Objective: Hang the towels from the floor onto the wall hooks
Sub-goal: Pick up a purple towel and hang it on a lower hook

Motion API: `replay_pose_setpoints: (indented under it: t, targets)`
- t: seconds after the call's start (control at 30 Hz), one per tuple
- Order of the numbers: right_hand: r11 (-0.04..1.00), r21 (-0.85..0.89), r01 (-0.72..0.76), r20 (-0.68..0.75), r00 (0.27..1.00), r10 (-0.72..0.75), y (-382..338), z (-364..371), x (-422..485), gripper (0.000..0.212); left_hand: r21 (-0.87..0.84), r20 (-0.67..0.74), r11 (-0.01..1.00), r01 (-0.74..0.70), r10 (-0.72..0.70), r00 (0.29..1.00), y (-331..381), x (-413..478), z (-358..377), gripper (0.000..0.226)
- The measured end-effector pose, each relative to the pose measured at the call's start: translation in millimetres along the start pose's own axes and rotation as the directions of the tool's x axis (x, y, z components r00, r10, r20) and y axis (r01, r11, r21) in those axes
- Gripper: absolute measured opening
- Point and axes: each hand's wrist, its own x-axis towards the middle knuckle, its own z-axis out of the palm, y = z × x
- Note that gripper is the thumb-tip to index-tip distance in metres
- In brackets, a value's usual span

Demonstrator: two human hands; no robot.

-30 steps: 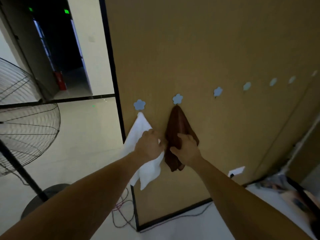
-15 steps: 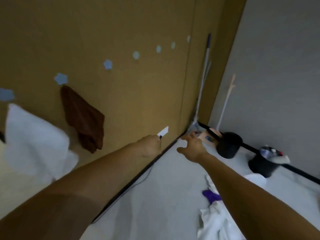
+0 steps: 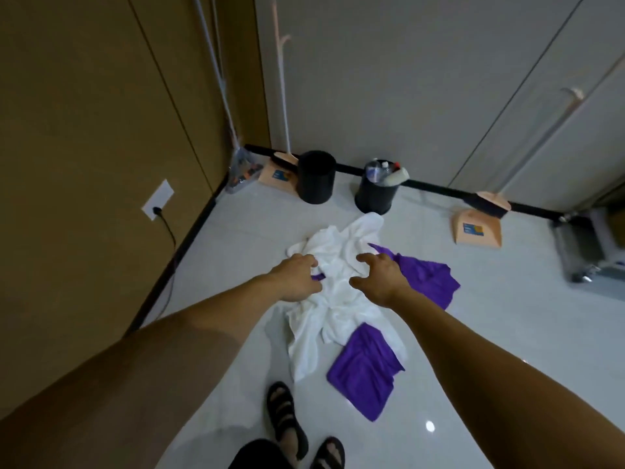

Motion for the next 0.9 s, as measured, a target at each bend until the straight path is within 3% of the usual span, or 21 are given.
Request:
replay_pose_setpoints:
  t: [0.23,0.4,0.67,0.9]
  targets:
    - [0.962,0.080,-0.260,0.128,0.960,0.249,126.2,76.7,66.2,0.062,-0.029,0.176,1.000,-0.006,0.011,0.984,0.9,122.0,119.7,0.059]
    - [0.902,0.119,-0.416,0.223,0.896,0.384,234.1,181.5,132.4,0.060,-0.060,0.282,0.995,0.086,-0.066,0.957,-27.7,221.8,241.6,0.059]
    - [0.913,0.049,-0.406,0.272,0.885,0.379,390.4,386.2,268.1,0.066,-0.021,0.305,0.988,0.152,-0.138,0.942,-115.6,373.1,450.8,0.059]
    - [0.932,-0.045,-0.360,0.162,0.918,0.362,440.4,478.9,344.5,0.063,-0.037,0.263,0.982,0.184,-0.168,0.950,-180.9,406.0,531.8,0.057]
